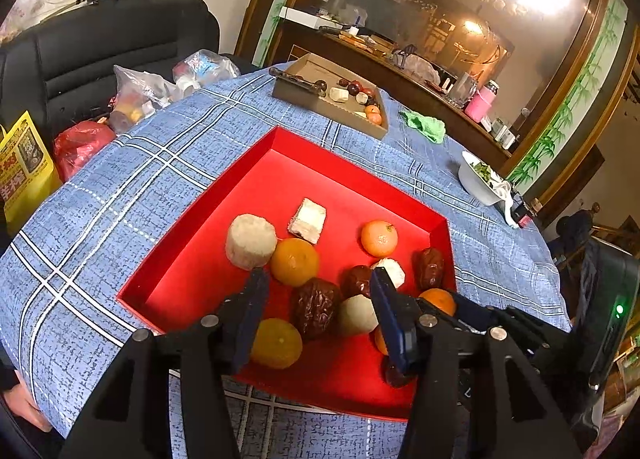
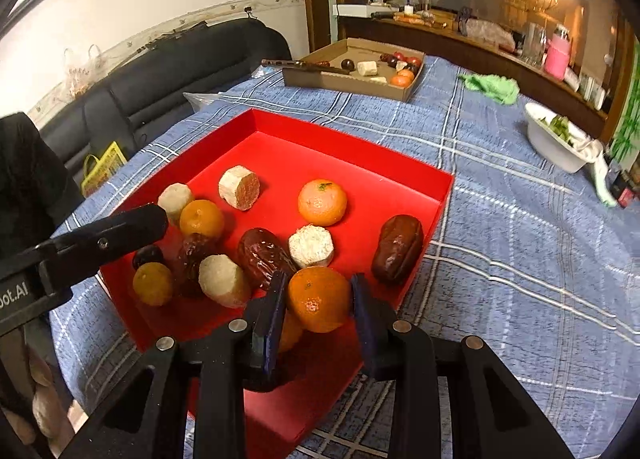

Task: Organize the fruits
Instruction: 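Open both tools to release the orange and date in the tray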

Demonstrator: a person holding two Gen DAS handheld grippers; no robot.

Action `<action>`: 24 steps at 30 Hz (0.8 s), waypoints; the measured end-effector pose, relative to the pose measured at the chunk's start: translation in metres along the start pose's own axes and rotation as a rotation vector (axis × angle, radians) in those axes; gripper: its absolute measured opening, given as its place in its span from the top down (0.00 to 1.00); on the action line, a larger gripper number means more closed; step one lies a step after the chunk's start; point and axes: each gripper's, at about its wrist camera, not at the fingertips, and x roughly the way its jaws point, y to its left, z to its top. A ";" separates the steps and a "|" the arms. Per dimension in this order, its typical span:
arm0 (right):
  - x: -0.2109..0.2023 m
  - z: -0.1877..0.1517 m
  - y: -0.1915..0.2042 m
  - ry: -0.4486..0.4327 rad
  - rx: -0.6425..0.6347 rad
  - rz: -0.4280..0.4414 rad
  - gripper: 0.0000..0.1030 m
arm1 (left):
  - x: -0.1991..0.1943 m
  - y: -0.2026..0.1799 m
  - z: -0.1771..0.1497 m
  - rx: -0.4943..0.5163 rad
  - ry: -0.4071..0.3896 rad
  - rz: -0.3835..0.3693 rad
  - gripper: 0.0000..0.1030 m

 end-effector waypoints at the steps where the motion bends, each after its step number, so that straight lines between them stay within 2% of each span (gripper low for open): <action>1: -0.001 0.000 0.002 -0.004 -0.010 -0.014 0.65 | 0.000 0.000 0.000 0.000 -0.002 0.004 0.50; 6: -0.004 -0.002 0.012 -0.012 -0.069 -0.089 0.65 | -0.002 0.002 0.000 -0.002 -0.014 0.025 0.50; 11: -0.003 -0.005 0.020 -0.014 -0.115 -0.134 0.65 | -0.004 0.006 0.001 -0.019 -0.024 0.041 0.44; 24: -0.004 -0.005 0.022 -0.012 -0.128 -0.151 0.65 | -0.005 0.008 0.001 -0.028 -0.022 0.043 0.41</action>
